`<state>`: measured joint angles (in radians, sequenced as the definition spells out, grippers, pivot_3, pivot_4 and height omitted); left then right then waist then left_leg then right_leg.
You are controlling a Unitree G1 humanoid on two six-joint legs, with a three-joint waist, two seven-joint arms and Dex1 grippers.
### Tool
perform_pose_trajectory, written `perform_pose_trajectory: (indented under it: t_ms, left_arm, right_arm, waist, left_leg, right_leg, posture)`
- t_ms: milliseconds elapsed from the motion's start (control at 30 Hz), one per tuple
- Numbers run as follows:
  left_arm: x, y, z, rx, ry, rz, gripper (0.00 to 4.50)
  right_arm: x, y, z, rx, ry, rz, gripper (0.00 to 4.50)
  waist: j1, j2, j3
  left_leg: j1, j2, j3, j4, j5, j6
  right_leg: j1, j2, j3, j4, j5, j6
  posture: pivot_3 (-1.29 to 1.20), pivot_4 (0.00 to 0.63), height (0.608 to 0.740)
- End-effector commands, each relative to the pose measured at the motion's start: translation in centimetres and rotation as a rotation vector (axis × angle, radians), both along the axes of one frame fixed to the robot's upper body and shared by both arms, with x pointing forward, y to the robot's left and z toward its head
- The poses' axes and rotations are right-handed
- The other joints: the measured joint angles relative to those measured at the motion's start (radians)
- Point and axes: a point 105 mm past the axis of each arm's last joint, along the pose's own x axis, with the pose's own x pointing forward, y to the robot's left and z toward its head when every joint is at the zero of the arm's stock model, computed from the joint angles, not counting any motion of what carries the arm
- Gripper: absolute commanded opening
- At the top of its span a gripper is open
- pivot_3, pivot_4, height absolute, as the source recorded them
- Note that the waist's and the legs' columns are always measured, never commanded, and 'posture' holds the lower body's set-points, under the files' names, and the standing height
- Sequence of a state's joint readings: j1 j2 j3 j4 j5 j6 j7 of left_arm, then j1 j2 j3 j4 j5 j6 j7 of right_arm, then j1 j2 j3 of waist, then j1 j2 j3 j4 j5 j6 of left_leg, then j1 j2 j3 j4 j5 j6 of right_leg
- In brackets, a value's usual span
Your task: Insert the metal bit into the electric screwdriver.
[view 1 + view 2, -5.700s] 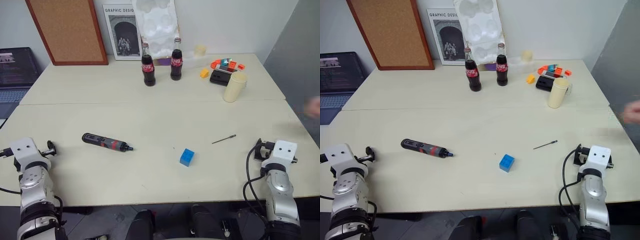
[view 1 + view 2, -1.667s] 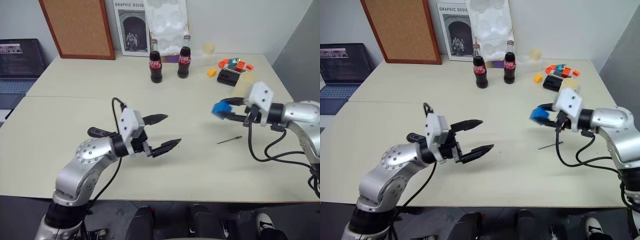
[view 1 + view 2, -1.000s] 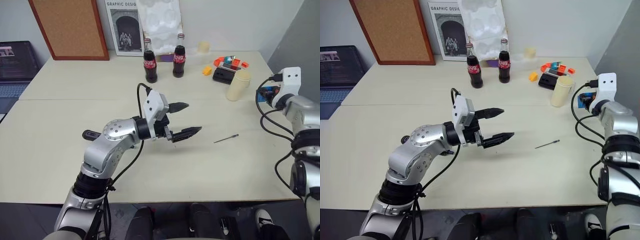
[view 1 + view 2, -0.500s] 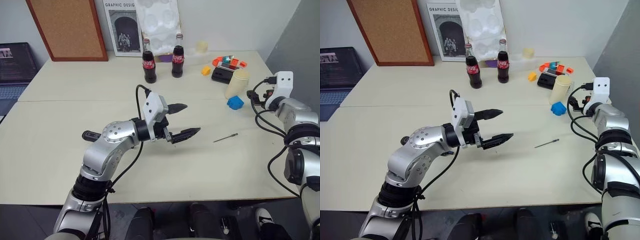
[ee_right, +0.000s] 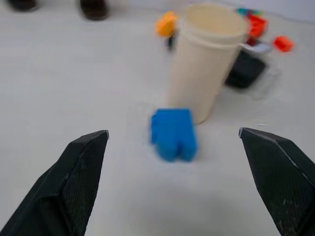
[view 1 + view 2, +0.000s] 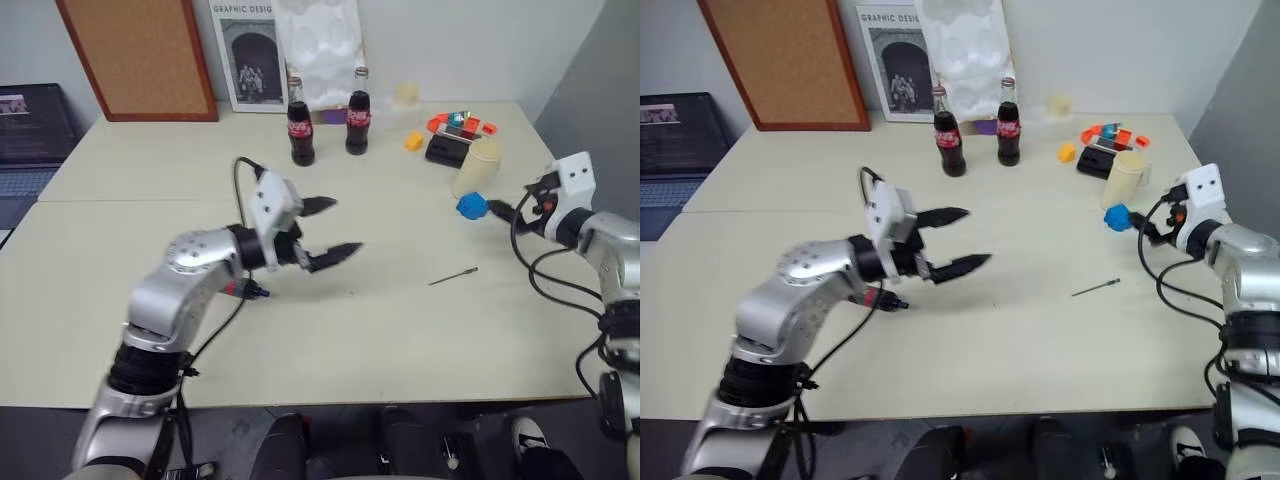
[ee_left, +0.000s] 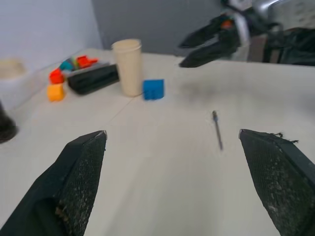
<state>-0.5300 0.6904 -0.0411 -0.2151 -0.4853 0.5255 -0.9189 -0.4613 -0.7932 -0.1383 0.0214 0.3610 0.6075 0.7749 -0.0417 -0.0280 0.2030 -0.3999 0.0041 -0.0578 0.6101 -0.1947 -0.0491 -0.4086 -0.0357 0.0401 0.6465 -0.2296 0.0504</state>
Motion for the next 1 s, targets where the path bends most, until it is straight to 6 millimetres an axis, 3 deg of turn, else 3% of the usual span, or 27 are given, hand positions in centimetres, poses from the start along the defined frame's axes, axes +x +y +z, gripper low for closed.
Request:
perform_pose_trajectory:
  t_ms: [33,100,200,333,433,500,700,1000]
  left_arm:
    - [-0.5,4.4,0.5,0.170,-0.004,-0.043,4.50]
    - [-0.9,6.5,0.0,0.287,0.038,-0.072,4.50]
    - [-1.3,10.4,-0.3,0.557,0.112,-0.152,4.50]
    - [-0.1,12.3,-0.9,0.808,0.077,-0.233,4.50]
    - [1.9,11.4,-1.8,0.911,-0.003,-0.308,4.50]
    - [2.6,9.8,-2.5,0.889,-0.008,-0.359,4.50]
    - [3.0,7.9,-4.6,0.923,0.018,-0.455,4.50]
    - [2.7,9.2,-5.4,1.053,0.069,-0.472,4.50]
  right_arm:
    - [-5.0,6.4,2.0,0.042,-0.018,0.285,4.47]
    - [-6.7,8.7,1.8,0.089,-0.006,0.355,4.47]
    - [-11.0,13.4,0.4,0.214,0.025,0.517,4.47]
    - [-13.1,15.6,-1.0,0.242,0.063,0.582,4.47]
    - [-12.9,15.9,-1.7,0.209,0.070,0.602,4.47]
    - [-12.6,15.7,-1.8,0.195,0.053,0.593,4.47]
    - [-12.6,15.8,-1.8,0.180,0.016,0.548,4.47]
    - [-13.1,15.9,-2.4,0.207,0.016,0.494,4.47]
  waist:
    - [-0.009,0.000,0.000]
    - [-0.013,0.000,0.000]
    - [-0.010,-0.002,-0.001]
    - [0.011,-0.002,-0.001]
    - [0.020,-0.005,-0.002]
    - [0.025,-0.005,-0.002]
    - [0.009,-0.006,-0.003]
    - [0.005,-0.006,-0.003]
  left_leg:
    - [0.001,0.001,0.001,0.000,0.000,0.000]
    - [0.001,0.003,0.001,0.000,0.000,0.000]
    - [0.000,0.007,0.000,0.000,0.000,0.000]
    - [-0.002,0.008,0.000,0.000,0.000,0.000]
    - [-0.003,0.007,0.001,0.002,0.000,0.000]
    - [-0.004,0.006,0.001,0.004,0.000,0.000]
    - [-0.014,0.008,-0.001,0.004,0.000,0.000]
    - [-0.016,0.011,-0.004,0.005,0.000,0.000]
  right_leg:
    - [0.000,0.000,0.000,0.000,0.000,0.000]
    - [0.000,0.003,0.000,0.000,0.000,-0.004]
    - [-0.001,0.008,0.000,0.000,-0.001,-0.011]
    - [-0.003,0.010,0.002,-0.001,-0.002,-0.013]
    - [-0.002,0.009,0.004,-0.002,-0.002,-0.013]
    - [-0.002,0.009,0.004,-0.003,-0.002,-0.013]
    - [-0.012,0.012,0.004,0.001,0.002,-0.006]
    - [-0.015,0.017,0.002,0.003,0.003,-0.007]
  posture:
    - [0.00,0.150,0.740]
    - [0.00,0.150,0.740]
    - [0.00,0.150,0.740]
    - [0.00,0.150,0.740]
    - [0.00,0.150,0.740]
    - [0.00,0.150,0.740]
    - [0.00,0.150,0.740]
    - [0.00,0.150,0.740]
